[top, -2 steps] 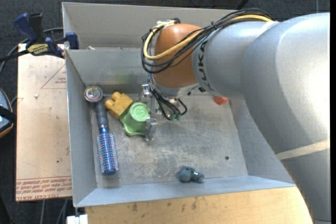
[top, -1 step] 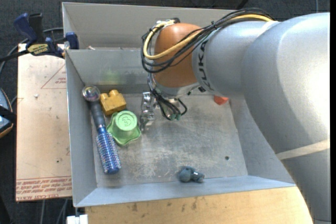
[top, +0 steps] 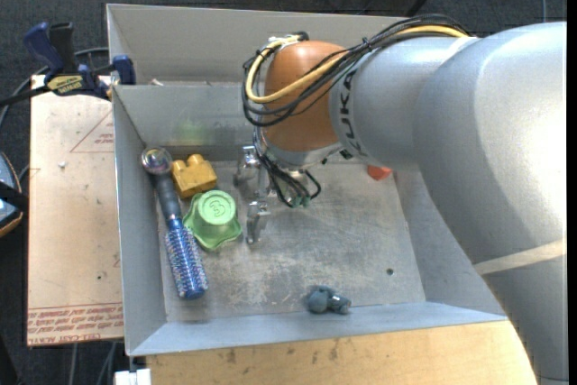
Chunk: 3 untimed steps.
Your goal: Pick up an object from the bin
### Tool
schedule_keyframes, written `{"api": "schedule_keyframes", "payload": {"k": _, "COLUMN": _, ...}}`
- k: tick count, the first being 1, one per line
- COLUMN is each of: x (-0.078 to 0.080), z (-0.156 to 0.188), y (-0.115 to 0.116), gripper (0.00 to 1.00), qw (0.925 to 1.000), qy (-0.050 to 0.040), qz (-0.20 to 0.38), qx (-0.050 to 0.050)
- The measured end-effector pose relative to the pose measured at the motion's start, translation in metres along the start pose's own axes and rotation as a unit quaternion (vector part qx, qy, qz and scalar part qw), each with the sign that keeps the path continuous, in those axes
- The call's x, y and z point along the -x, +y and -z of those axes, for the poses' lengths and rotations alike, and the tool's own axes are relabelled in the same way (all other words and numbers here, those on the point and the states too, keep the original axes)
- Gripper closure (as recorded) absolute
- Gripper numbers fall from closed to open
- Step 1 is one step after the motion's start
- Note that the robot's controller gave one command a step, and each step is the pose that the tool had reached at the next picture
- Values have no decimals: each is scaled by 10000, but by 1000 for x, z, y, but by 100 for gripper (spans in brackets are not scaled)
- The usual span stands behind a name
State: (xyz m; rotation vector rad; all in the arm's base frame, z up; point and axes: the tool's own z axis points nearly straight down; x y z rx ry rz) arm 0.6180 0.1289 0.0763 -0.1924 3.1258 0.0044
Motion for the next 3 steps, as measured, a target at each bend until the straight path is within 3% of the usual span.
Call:
{"api": "schedule_keyframes", "payload": {"k": 1, "x": -43, "z": 2, "y": 75, "gripper": 0, "qw": 9914, "qy": 32, "qz": 1305, "qx": 10}}
{"api": "schedule_keyframes", "payload": {"k": 2, "x": -41, "z": 3, "y": 73, "gripper": 100, "qw": 9917, "qy": 8, "qz": 1286, "qx": 5}}
{"api": "schedule_keyframes", "payload": {"k": 3, "x": -18, "z": 176, "y": 96, "gripper": 100, "qw": 9797, "qy": -12, "qz": 2004, "qx": 6}}
